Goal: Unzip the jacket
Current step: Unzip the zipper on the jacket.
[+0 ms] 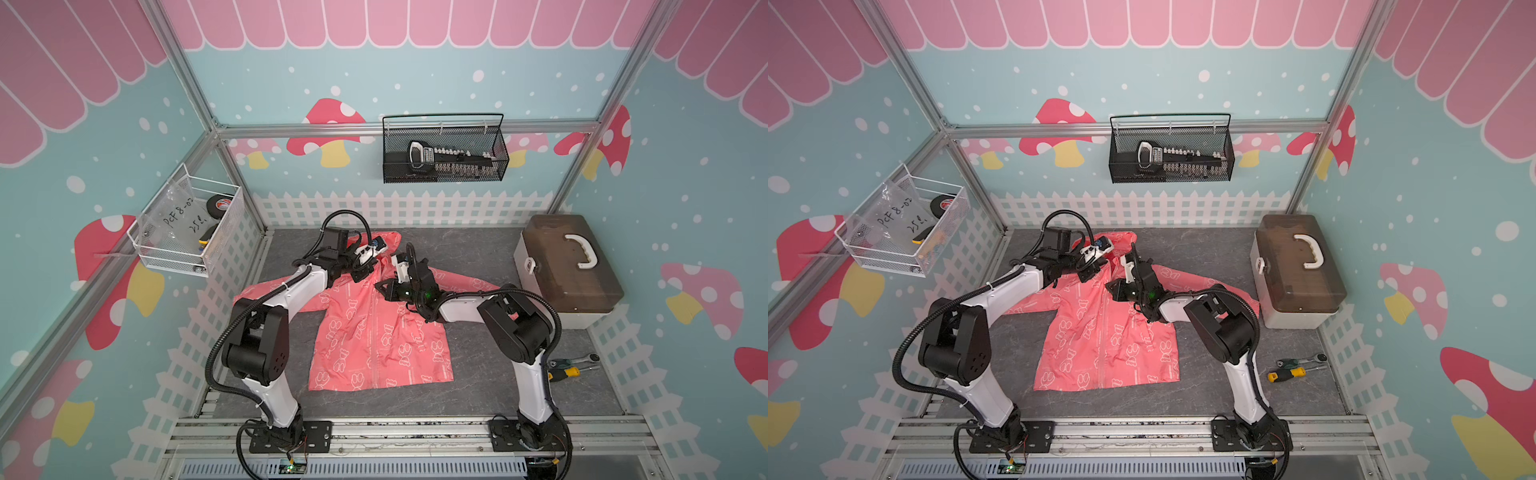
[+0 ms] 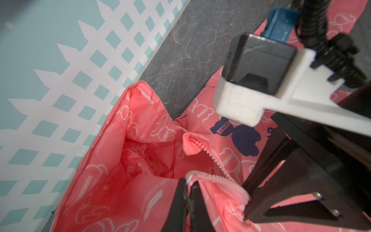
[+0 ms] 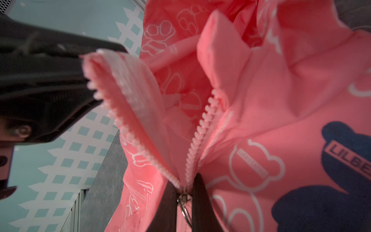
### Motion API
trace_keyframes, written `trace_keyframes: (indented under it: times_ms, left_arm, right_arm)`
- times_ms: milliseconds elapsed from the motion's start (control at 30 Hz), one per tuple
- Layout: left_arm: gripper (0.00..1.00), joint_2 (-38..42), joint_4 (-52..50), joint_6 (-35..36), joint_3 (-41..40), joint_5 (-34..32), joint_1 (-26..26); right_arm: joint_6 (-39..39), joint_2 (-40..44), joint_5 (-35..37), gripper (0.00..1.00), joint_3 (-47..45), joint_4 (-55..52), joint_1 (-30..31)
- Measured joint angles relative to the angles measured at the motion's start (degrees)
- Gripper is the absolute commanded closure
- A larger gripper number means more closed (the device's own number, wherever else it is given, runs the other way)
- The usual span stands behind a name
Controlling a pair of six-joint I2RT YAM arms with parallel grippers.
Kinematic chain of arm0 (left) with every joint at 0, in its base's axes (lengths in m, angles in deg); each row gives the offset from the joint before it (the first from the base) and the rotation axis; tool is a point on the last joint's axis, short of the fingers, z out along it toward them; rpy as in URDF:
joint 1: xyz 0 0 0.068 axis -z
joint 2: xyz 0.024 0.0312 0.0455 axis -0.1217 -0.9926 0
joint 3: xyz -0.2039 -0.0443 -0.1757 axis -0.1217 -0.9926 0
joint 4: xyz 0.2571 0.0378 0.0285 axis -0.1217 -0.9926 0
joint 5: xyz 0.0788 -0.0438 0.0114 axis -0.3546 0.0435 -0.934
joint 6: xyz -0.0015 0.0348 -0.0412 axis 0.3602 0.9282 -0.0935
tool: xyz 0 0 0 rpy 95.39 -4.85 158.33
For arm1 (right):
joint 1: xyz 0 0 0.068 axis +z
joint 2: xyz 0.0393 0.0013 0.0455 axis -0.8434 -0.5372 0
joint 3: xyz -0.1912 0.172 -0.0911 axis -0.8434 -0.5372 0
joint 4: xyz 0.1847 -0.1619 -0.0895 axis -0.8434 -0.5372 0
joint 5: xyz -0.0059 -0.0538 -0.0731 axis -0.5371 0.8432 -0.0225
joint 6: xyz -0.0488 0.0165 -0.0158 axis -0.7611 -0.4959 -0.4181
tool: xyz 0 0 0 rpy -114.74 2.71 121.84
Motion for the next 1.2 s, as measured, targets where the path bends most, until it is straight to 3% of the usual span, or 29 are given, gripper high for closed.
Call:
trace_keyframes:
  times_ms: [300, 1200]
  left_arm:
    - [1.00, 0.00, -0.66, 0.00, 0.00, -0.26, 0.09]
    - [1.00, -0.04, -1.49, 0.02, 0.00, -1.16, 0.42]
  right_arm:
    - [0.07, 0.00, -0.55, 0.81, -1.81, 2.12, -0.02]
    - [-0.22, 0.00, -2.97, 0.82, -4.31, 3.06, 0.02]
